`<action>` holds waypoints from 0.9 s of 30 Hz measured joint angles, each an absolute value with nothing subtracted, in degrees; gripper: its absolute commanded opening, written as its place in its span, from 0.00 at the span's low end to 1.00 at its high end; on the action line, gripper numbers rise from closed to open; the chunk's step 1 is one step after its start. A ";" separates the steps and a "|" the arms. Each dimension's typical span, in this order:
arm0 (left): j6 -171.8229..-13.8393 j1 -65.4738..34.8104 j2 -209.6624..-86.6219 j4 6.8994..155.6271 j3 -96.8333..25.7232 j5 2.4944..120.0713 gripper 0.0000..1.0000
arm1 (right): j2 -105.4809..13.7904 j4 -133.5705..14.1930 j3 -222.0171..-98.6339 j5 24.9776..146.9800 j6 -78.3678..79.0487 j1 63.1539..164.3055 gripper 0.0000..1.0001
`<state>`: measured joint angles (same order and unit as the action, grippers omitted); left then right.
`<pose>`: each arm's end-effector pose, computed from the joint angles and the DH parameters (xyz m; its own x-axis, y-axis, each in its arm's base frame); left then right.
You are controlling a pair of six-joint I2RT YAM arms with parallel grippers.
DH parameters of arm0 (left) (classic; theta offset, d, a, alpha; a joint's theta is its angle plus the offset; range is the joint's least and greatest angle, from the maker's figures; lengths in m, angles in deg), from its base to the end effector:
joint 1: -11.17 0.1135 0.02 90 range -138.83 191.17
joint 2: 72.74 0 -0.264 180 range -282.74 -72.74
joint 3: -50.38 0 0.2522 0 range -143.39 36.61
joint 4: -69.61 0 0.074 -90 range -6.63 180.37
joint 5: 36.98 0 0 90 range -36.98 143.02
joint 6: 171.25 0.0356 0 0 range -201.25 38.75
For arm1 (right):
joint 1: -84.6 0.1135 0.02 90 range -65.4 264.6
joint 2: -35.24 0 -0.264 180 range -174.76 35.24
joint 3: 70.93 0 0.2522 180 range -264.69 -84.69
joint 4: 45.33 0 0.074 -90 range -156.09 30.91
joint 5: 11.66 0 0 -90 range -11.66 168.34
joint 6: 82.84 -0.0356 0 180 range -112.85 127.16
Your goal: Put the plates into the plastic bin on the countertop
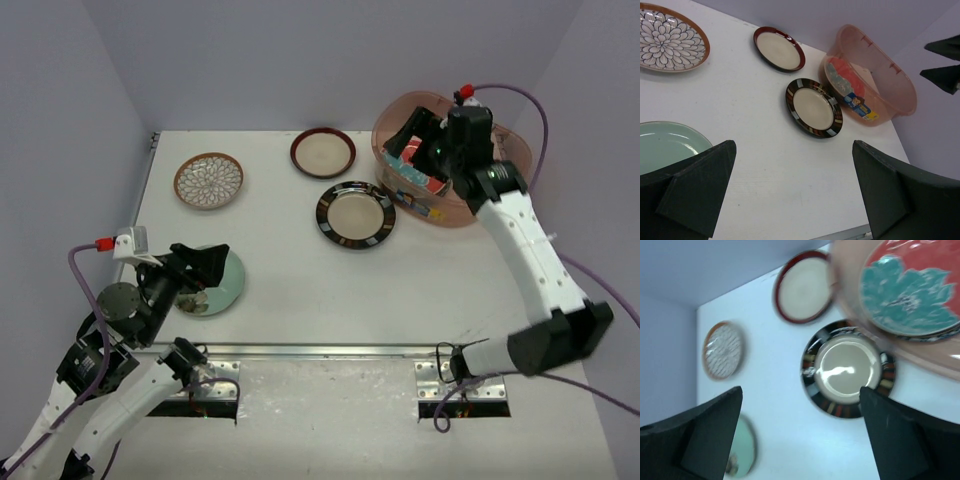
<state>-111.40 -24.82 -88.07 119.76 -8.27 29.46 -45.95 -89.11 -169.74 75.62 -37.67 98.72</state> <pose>0.0527 -0.0207 0.3436 -0.1925 -0.4292 -0.8825 0.1398 0.8781 -0.4576 0.3091 0.0760 0.4024 -0.4459 0.6140 -0.6513 0.1579 0.7702 0.6180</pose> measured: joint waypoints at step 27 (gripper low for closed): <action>-111.70 -24.86 -89.75 120.04 -8.27 29.34 1.00 | -60.08 -17.60 -108.94 87.90 -57.35 95.98 0.86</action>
<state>-111.70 -24.86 -89.75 120.04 -8.27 29.34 -60.08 -17.60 -108.94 87.90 -57.35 95.98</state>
